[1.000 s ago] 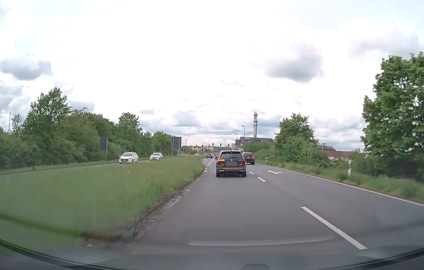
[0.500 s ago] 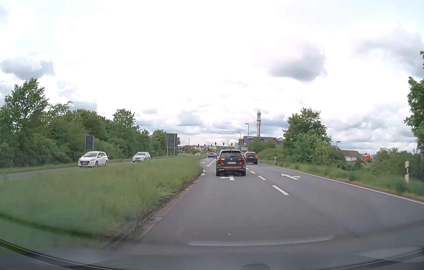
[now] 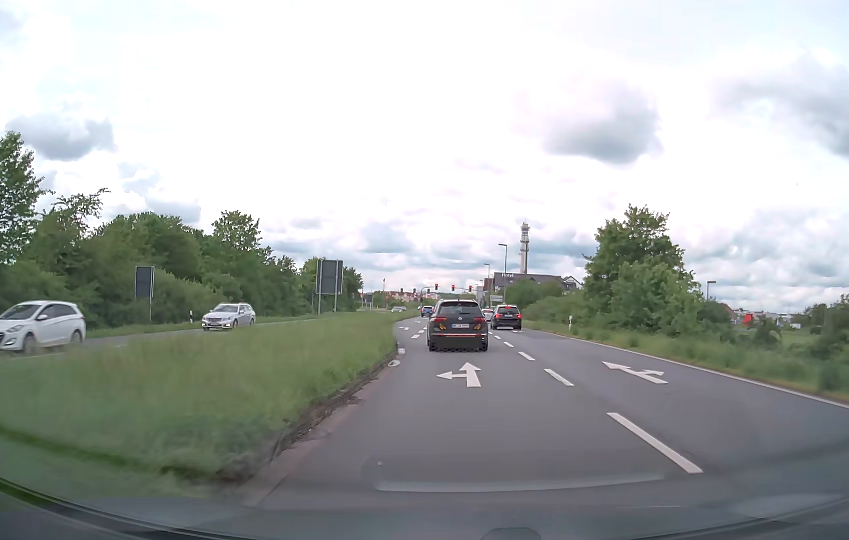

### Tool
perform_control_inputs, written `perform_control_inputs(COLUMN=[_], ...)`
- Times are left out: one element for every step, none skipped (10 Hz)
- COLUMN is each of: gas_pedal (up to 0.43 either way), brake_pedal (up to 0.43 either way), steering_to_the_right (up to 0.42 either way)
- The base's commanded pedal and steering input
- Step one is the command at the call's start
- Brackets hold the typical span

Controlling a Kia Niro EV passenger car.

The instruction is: Follow the waypoints while adhering to traffic rules and regulations

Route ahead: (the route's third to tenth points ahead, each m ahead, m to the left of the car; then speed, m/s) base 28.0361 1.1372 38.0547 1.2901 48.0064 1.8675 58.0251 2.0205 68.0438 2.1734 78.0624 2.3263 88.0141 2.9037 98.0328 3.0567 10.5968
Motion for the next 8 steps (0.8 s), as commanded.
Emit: perform_control_inputs(gas_pedal=[0.0, 0.0, 0.0, 0.0, 0.0, 0.0, 0.0, 0.0], brake_pedal=[0.0, 0.0, 0.0, 0.0, 0.0, 0.0, 0.0, 0.0], steering_to_the_right=[-0.01, -0.01, -0.01, -0.012, -0.015, -0.019, -0.022, -0.026])
